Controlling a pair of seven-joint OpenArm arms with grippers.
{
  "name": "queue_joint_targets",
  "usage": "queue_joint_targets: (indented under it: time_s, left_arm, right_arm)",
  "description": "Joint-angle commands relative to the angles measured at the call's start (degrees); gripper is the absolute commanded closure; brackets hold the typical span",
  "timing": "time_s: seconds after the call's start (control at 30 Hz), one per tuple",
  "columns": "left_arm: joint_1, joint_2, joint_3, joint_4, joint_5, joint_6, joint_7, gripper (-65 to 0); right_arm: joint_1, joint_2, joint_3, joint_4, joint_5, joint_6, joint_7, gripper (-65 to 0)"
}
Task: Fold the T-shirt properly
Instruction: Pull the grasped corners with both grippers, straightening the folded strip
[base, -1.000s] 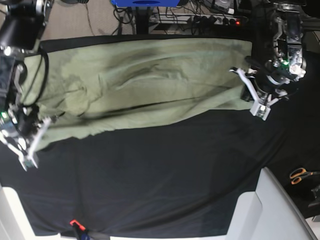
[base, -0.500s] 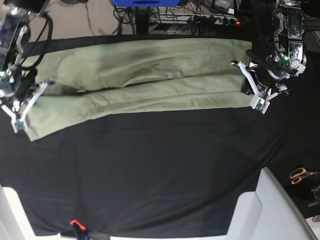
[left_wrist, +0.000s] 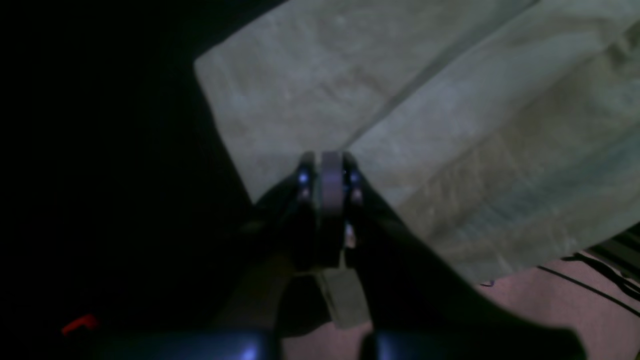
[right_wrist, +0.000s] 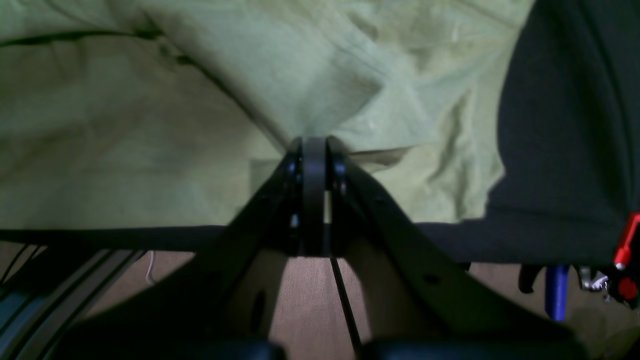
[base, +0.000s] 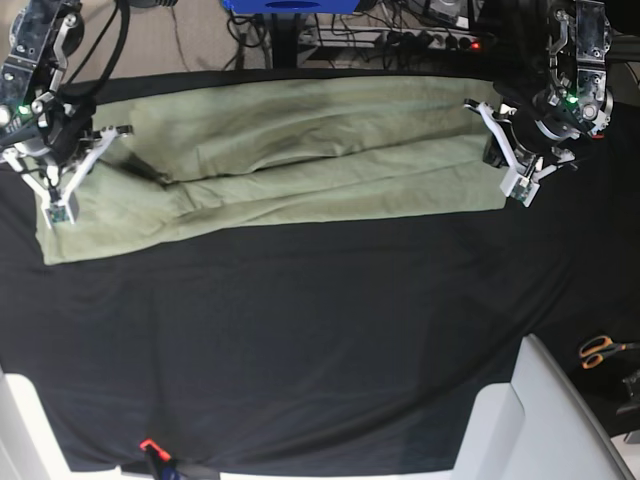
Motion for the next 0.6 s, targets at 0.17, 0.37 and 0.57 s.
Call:
queue_joint_targets:
  time_s: [0.17, 0.37, 0.57]
  left_arm:
    - [-0.5, -0.8, -0.5, -3.0, 0.3, 0.0, -3.0, 0.0]
    - [-0.4, -0.8, -0.4, -3.2, 0.4, 0.0, -4.4, 0.0]
    - [-0.2, -0.8, -0.4, -3.2, 0.4, 0.0, -4.4, 0.0]
  right_arm:
    - [-2.3, 0.3, 2.1, 3.8, -0.1, -0.2, 1.8, 0.0]
    - [-3.7, 0.0, 3.3, 4.3, 0.0, 0.1, 1.7, 0.0]
    - [-4.7, -3.2, 3.3, 4.2, 0.0, 0.2, 2.2, 0.0]
